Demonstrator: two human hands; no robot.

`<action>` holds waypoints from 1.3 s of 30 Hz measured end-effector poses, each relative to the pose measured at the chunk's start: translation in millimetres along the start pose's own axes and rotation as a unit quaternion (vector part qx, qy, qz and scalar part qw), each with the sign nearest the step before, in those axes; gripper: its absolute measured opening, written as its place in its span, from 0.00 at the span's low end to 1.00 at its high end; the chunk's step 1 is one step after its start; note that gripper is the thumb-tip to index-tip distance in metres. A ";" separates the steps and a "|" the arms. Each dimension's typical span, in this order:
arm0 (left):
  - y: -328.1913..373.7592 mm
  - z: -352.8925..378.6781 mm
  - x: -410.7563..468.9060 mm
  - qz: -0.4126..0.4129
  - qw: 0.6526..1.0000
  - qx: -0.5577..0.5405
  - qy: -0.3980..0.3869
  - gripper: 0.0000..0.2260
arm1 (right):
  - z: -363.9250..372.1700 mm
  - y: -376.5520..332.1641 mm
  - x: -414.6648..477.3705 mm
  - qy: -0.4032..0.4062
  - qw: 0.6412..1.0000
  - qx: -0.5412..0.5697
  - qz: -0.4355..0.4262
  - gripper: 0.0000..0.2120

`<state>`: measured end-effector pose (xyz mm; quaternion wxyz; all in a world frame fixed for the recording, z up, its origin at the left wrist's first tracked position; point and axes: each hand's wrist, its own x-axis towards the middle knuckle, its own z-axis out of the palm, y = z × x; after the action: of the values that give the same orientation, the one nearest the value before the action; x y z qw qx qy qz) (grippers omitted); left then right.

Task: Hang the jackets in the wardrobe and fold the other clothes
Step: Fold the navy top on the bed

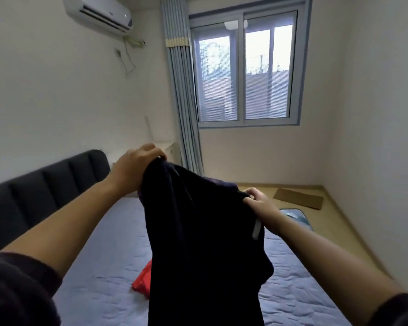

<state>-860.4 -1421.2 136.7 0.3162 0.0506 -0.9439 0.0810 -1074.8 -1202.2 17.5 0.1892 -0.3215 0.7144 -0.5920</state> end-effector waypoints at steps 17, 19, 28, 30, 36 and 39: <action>88.4 78.8 28.9 -0.082 0.856 -0.484 -0.160 0.20 | -16.4 -108.4 -32.9 -0.037 0.989 -0.055 -0.130 0.08; 94.5 79.1 39.6 -0.072 0.892 -0.435 -0.099 0.10 | -38.4 -100.2 -35.4 -0.021 0.988 -0.118 -0.099 0.11; 73.7 47.5 90.2 -0.057 0.957 -0.284 0.015 0.13 | -135.0 14.8 -62.2 0.179 0.895 -0.384 0.138 0.09; 67.6 47.5 90.4 -0.057 0.969 -0.239 -0.022 0.13 | -149.5 4.9 -60.9 0.179 0.924 -0.312 0.132 0.10; 48.0 43.5 74.0 -0.096 0.917 -0.320 -0.217 0.08 | -164.4 -41.9 -62.8 0.048 0.984 -0.099 0.141 0.10; 36.2 30.9 55.9 -0.133 0.840 -0.471 -0.233 0.08 | -167.2 -54.6 -66.6 0.012 0.988 -0.004 0.153 0.13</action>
<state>-928.3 -1393.9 141.9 0.0805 0.0383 -0.8982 -0.4305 -1122.8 -1040.6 101.0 0.2680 -0.2018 0.7596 -0.5571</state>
